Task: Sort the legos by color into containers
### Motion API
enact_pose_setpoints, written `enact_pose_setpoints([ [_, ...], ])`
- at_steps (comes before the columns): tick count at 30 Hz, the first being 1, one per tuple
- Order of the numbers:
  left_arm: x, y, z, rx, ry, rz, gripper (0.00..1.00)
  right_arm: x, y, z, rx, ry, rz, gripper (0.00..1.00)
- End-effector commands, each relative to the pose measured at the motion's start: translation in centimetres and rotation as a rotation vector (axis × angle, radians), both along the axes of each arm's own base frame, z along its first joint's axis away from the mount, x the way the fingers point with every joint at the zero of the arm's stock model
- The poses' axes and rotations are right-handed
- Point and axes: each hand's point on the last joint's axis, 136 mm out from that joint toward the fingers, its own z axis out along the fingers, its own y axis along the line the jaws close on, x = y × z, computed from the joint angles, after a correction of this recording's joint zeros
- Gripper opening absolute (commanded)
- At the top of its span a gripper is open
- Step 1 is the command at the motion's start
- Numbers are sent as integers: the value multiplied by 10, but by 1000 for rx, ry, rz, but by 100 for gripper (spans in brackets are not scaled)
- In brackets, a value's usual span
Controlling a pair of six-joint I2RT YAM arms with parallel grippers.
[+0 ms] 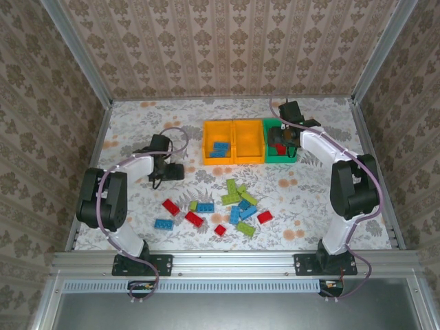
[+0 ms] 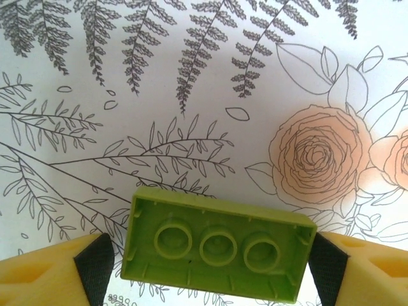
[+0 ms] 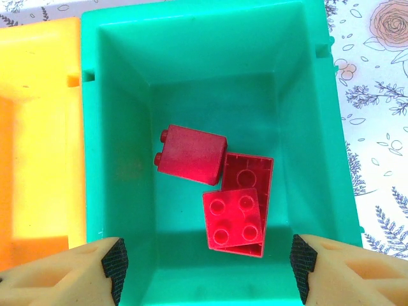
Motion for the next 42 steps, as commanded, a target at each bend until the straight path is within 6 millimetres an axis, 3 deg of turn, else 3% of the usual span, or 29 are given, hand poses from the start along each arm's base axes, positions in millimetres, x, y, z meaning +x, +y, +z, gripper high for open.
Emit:
enact_pose_setpoints([
  [1,3,-1,2,-5,6,-16,77,-5,3,11,20,-18,0,72],
  [9,4,-8,3,-48,0,-17,54,-10,-1,9,23,-17,-16,73],
  [20,6,-18,24,-87,-50,-19,53,-18,-6,18,19,-37,-21,73],
  [24,5,-21,26,-90,-56,-28,56,-20,-1,13,34,-22,-5,73],
  [27,7,-26,31,-86,-75,-43,66,-21,-1,10,38,-19,-3,73],
  [35,13,-72,42,-45,-122,-214,83,-24,10,2,42,-7,36,73],
  [39,17,-83,36,-23,-112,-226,88,-21,-6,-1,-17,-5,-26,72],
  [42,16,-99,33,-28,-115,-250,90,-18,-15,10,-34,-52,-45,71],
])
